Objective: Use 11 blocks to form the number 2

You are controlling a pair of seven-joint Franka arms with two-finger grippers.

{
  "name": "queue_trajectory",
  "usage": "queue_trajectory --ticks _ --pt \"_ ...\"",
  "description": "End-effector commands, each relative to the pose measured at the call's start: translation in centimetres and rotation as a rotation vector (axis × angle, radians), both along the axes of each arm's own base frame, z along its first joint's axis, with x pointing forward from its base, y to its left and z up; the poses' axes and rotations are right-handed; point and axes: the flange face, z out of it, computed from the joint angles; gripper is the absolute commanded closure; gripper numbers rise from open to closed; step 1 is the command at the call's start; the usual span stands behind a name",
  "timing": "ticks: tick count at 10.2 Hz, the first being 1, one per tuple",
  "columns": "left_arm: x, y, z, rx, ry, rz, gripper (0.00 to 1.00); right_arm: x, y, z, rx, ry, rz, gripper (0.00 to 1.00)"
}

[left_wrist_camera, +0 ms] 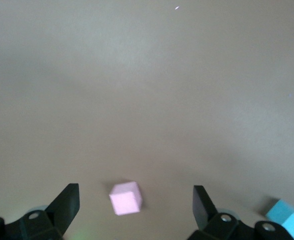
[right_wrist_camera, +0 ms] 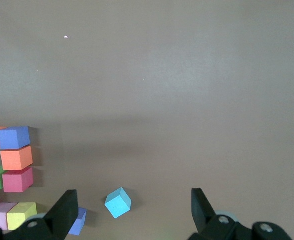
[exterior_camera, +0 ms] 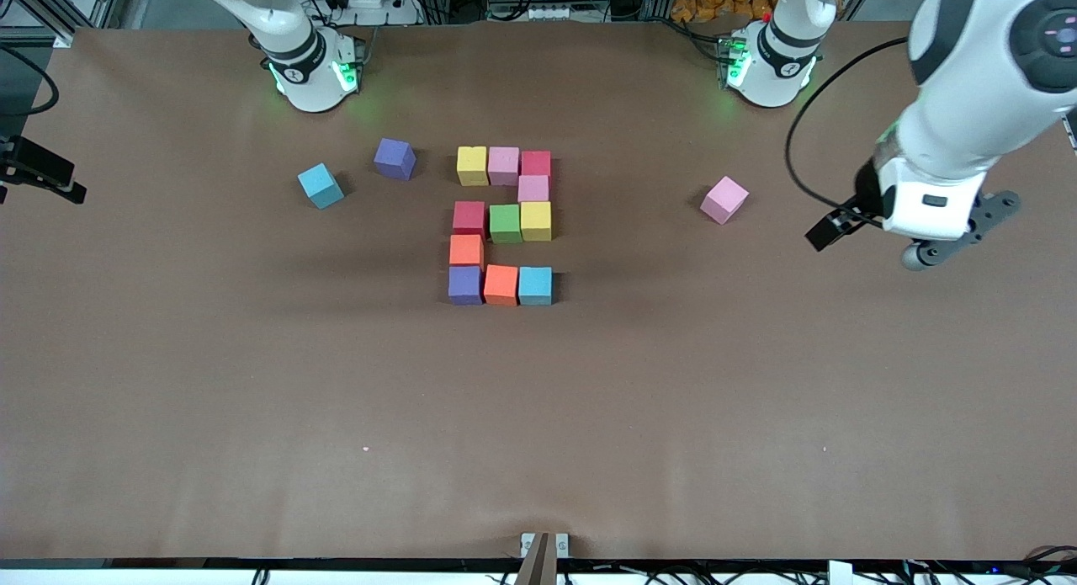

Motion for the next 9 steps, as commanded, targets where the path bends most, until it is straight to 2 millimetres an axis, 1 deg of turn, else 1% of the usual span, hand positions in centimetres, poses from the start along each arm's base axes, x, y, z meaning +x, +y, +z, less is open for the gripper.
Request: queue_trajectory --ticks 1,2,3,5,8,9 --pt "-0.7 3.2 2.7 -0.028 0.009 -0.226 0.00 -0.1 0.2 0.3 0.005 -0.002 0.015 0.00" --pt "-0.7 3.5 3.9 -0.029 0.008 -0.303 0.00 -0.1 0.2 0.3 0.005 -0.002 0.015 0.00" --pt "-1.0 3.7 4.6 -0.025 0.020 -0.360 0.00 -0.1 0.3 0.3 0.005 -0.004 0.017 0.00" --pt "-1.8 3.7 6.6 -0.029 0.057 -0.494 0.00 -0.1 0.6 0.4 0.005 -0.005 0.023 0.00" --pt "-2.9 3.7 10.3 -0.062 0.048 -0.502 0.00 -0.1 0.5 0.3 0.001 -0.003 0.021 0.00" --pt "-2.7 5.5 11.0 -0.098 0.035 -0.465 0.00 -0.1 0.5 0.3 0.002 -0.003 0.021 0.00"
